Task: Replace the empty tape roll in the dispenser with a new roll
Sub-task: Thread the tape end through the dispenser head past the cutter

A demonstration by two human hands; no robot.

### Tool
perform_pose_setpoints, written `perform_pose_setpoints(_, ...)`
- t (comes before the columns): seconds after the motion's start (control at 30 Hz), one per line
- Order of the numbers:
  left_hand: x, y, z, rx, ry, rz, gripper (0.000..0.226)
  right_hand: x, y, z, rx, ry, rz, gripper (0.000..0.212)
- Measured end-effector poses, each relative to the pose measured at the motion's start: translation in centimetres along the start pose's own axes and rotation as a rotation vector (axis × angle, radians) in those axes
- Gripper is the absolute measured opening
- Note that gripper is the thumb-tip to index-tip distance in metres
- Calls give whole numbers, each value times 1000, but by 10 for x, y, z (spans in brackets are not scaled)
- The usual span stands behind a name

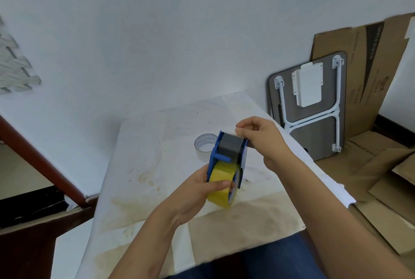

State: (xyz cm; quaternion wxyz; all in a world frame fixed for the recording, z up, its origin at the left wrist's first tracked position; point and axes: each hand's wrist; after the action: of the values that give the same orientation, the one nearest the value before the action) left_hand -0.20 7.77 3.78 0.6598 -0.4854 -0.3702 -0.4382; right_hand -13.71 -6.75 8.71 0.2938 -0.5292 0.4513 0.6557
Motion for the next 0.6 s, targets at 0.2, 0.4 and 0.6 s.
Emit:
perform_pose_setpoints(0.2,8,-1,0,4,-33,6,37,-3,8,2,-248,-255,-267,10)
perform_pose_setpoints(0.4,12,-5,-1,10,-40,7,37,2,4,3,-280,-358,-425,12)
perform_pose_setpoints(0.6,13,-9,0,21,-37,46,38,2,-2,6,-235,-324,-433,14)
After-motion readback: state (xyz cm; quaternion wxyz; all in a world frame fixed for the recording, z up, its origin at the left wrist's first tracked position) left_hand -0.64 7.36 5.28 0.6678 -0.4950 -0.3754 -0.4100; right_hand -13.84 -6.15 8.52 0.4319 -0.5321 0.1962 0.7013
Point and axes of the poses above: each hand's wrist, its own z-axis away from the middle knuckle, its own y-axis out of the back of the hand, x = y × z, and after that the axes turned 12 degrees about z, right-handed
